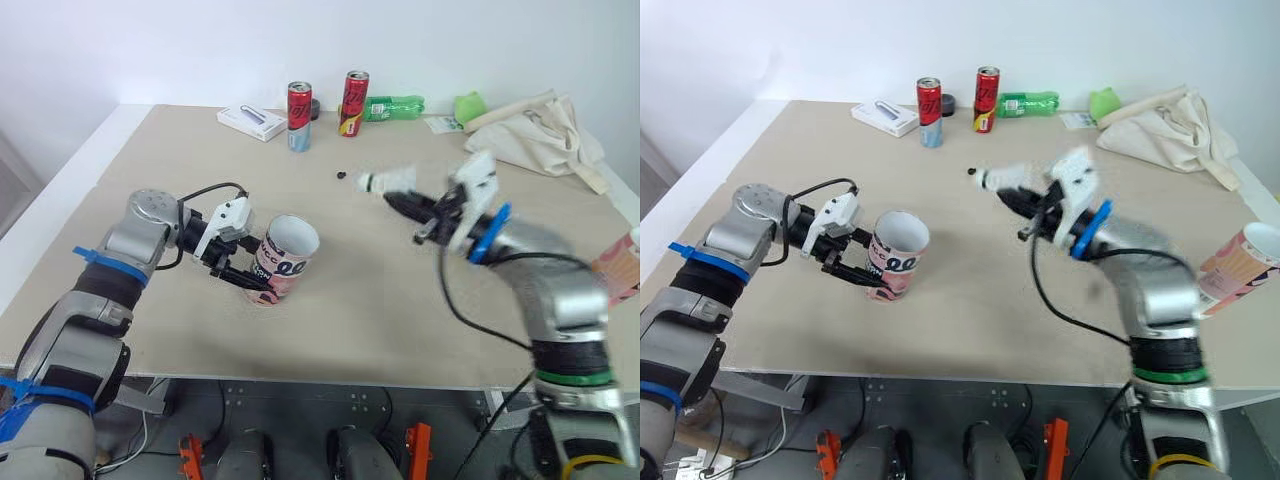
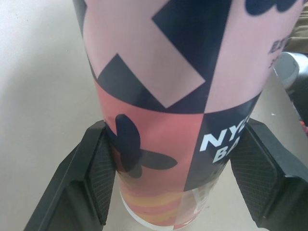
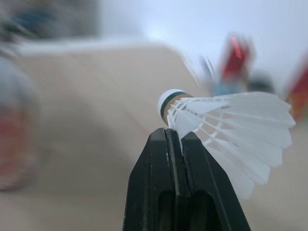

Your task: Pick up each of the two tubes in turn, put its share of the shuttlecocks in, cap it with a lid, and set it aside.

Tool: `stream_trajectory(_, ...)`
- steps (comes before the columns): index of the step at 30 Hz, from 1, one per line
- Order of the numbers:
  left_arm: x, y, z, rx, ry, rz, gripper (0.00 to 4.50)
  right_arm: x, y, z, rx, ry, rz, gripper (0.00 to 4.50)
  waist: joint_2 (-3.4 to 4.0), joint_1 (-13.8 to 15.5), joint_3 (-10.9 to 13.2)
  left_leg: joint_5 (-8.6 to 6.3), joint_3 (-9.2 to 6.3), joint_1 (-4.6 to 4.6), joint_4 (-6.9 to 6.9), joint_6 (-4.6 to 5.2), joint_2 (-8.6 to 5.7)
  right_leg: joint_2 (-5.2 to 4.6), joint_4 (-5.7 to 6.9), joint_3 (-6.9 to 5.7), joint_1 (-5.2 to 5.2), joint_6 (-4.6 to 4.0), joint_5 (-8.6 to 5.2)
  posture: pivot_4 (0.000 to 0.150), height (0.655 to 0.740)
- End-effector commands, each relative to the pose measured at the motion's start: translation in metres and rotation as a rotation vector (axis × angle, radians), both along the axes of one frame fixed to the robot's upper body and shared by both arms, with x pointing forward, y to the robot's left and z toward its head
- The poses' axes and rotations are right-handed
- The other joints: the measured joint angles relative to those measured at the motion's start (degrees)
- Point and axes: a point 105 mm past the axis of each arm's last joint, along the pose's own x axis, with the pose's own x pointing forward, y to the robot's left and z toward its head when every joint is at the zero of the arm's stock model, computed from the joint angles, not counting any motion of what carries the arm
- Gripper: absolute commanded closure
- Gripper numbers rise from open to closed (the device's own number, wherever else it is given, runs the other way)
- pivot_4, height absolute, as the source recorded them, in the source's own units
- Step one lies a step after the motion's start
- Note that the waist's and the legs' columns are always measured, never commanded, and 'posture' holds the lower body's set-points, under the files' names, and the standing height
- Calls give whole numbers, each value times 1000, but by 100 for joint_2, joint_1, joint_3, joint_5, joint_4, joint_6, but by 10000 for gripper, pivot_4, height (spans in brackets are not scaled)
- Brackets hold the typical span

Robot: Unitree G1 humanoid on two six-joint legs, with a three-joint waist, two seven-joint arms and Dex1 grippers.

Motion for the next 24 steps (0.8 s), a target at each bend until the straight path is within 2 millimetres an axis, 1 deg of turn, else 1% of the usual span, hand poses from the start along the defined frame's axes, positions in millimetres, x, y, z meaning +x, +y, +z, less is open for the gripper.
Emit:
stream_trajectory(1, 2, 1, 3, 18, -2, 1, 14610, -37, 15, 25, -52, -60, 171, 44084, 0, 1, 0, 0, 0, 1, 0, 0, 0, 0, 0, -1, 1, 0, 0, 1500, 7400)
stream_trajectory(2, 3, 1, 3, 22, -2, 0, 14610, -44, 20, 26, -87, -62, 207, 44084, -2, 1, -1, 0, -2, 2, 0, 0, 1, 1, 1, -1, 1, -1, 0, 1500, 7400)
stream_trajectory(4, 4, -1, 3, 24, 0, -6, 14610, -52, 30, 24, -152, -54, 262, 44084, -1, 1, -1, 0, -1, 7, 1, 0, 4, 3, 1, -1, 5, -1, -1, 1500, 7400)
stream_trajectory(6, 4, -5, 3, 24, 1, -18, 14610, -53, 43, 13, -253, -43, 305, 44084, -1, 0, -1, 1, 3, 9, 4, -1, 4, 2, 3, 0, 3, 3, 1, 1500, 7400)
stream_trajectory(7, 4, -6, 3, 23, 3, -22, 14610, -50, 49, 8, -296, -50, 314, 44084, -1, 1, -1, 1, 4, 10, 6, -1, 5, 2, 3, 0, 3, 4, 1, 1500, 7400)
stream_trajectory(12, 3, -12, 3, 21, 3, -44, 14610, -37, 67, -7, -438, -83, 347, 44084, -1, 25, -1, 2, 7, 4, 15, 0, 6, 2, 4, -1, 1, 9, 1, 1500, 7400)
stream_trajectory(15, 3, -13, 4, 18, 3, -47, 14610, -37, 75, -13, -505, -104, 389, 44084, -1, 30, -1, 1, 7, -8, 24, 1, 4, -2, 3, -1, -5, 8, 3, 1500, 7400)
stream_trajectory(20, 2, -12, 3, 14, 6, -48, 14610, -33, 87, -17, -554, -110, 426, 44084, -1, 36, -1, -3, 5, -17, 25, 7, -3, -11, 2, -5, -6, 2, 5, 1500, 7400)
stream_trajectory(24, 1, -13, 2, 8, 5, -51, 14610, -24, 95, -14, -561, -117, 409, 33159, -1, 32, -1, -3, 5, -17, 27, 7, -3, -11, 3, -7, -7, 2, 5, 1500, 7400)
